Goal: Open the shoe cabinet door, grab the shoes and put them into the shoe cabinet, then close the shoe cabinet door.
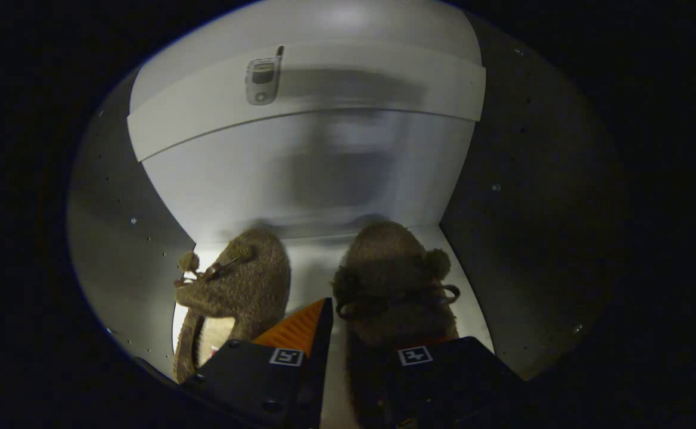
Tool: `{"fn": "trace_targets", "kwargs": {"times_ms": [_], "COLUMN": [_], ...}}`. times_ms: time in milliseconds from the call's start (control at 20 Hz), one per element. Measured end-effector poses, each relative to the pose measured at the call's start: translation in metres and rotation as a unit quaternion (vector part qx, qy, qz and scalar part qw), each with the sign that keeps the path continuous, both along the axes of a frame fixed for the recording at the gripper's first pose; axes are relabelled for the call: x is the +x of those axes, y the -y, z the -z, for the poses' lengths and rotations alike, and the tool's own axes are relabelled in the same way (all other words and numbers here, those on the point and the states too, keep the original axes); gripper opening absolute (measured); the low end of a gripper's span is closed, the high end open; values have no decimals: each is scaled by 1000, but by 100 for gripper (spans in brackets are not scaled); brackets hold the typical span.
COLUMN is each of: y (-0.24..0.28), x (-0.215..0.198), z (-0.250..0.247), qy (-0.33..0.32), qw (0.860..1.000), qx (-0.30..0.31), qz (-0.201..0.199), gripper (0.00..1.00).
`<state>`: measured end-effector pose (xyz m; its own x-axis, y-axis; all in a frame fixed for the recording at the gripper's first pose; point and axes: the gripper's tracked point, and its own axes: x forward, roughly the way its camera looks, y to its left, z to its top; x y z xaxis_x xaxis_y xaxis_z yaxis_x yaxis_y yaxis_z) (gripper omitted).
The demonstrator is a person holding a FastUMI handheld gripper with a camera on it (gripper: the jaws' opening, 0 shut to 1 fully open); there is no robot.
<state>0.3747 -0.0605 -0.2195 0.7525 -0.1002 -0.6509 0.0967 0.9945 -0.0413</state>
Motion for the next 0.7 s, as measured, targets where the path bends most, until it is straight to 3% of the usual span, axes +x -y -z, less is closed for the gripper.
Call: {"fn": "trace_targets", "kwargs": {"times_ms": [200, 400, 700], "y": [0, -16, -54], "x": [-37, -89, -208], "z": [-21, -74, -165], "qy": [22, 94, 211], "qw": [1000, 995, 977], "qx": [13, 30, 26], "qz": [14, 2, -34], "gripper": [60, 65, 72]}}
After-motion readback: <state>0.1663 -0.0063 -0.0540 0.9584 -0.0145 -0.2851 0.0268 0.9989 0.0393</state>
